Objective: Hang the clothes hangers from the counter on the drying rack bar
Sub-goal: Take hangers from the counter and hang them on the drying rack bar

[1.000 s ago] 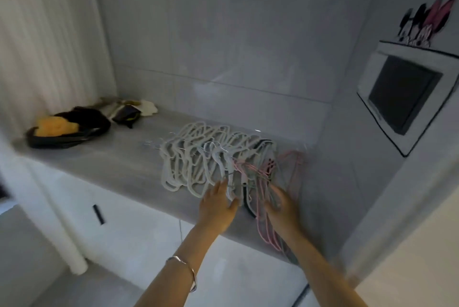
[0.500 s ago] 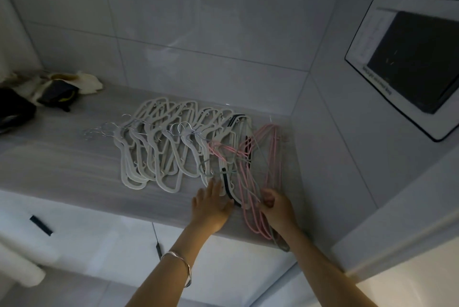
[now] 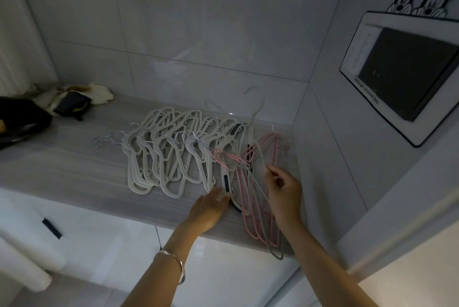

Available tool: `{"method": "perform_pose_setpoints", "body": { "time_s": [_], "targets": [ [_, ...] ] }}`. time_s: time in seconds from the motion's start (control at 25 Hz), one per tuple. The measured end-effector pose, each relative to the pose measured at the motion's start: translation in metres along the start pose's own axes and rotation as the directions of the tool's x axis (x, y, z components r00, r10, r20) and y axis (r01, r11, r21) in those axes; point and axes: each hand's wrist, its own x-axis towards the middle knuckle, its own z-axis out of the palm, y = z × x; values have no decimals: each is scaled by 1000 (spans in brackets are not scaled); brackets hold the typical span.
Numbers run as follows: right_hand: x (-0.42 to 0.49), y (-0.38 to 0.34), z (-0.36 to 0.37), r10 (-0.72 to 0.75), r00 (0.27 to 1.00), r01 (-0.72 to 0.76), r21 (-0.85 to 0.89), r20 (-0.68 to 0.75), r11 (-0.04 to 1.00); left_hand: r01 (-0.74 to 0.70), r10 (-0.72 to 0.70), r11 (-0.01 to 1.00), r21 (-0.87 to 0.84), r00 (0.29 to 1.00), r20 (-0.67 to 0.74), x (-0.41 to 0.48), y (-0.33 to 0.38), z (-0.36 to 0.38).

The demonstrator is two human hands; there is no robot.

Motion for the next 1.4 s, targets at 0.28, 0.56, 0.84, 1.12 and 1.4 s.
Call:
{"method": "perform_pose_setpoints", "body": {
  "time_s": [0.28,0.56,0.84,1.12,1.4],
  "targets": [
    [-21,-81,6,-110,938,-29,388,330,921,-349,47,702,-621,893,-448,-87,56,-55],
    [-91,-153,-32,-291,785,-143,617,547,774,-693,-31,605,-391,471,-882,-275,100,-57],
    [-215,-250,-124,-564,384,-373,682,731,629,-568,-36,823,-16,-24,-999,-495,147,19],
    [-353,-343,-183,-738,30,-573,617,674,539,-358,-31,928,103,-348,-937,-686,177,68],
    [-500,-412,-228,-726,-316,-618,449,611,646,-275,-160,961,-8,-535,-830,-848,168,114]
  ]
}}
